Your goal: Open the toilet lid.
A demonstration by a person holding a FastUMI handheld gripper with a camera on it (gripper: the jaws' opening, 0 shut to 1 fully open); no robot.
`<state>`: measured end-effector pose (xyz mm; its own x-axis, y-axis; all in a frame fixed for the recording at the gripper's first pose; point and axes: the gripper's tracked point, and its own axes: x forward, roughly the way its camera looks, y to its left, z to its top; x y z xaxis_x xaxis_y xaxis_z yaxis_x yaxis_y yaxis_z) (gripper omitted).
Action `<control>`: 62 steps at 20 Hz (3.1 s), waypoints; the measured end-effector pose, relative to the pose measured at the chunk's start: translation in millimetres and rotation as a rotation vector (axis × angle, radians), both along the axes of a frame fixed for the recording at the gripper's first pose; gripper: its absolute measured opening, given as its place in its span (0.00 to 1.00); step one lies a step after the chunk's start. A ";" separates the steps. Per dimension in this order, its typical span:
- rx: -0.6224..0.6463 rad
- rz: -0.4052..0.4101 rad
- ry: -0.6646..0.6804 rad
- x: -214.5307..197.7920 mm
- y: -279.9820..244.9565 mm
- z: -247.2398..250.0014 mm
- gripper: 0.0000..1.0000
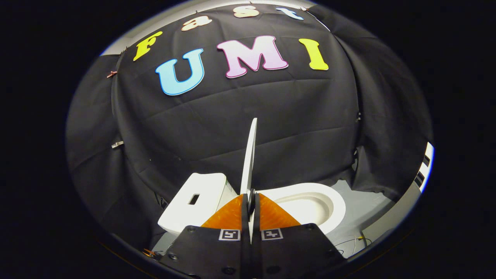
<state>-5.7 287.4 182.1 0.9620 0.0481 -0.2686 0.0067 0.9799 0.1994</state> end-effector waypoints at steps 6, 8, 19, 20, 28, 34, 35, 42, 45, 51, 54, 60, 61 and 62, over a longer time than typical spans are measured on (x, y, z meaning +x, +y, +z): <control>-0.055 0.017 -0.034 -2.2 39.4 6.1 0.05; -0.066 0.021 -0.038 -3.2 46.8 0.0 0.05; -0.148 0.030 -0.065 -3.0 101.7 -4.8 0.05; -0.157 0.032 -0.066 -2.7 108.3 -5.2 0.05; -0.243 0.039 -0.096 -1.0 144.9 -10.1 0.05; -0.281 0.054 -0.102 0.9 170.3 -16.0 0.05; -0.285 0.055 -0.103 1.1 173.5 -16.4 0.05; -0.328 0.032 -0.129 0.4 185.3 -18.8 0.05; -0.318 0.026 -0.131 2.3 186.8 -19.9 0.05; -0.300 0.043 -0.122 1.1 188.2 -21.3 0.06; -0.298 0.052 -0.121 0.1 184.3 -20.1 0.06; -0.254 0.075 -0.089 -2.7 183.3 -22.9 0.20; -0.266 0.068 -0.099 -3.2 180.8 -20.5 0.25; -0.275 0.066 -0.102 -2.7 178.4 -20.8 0.31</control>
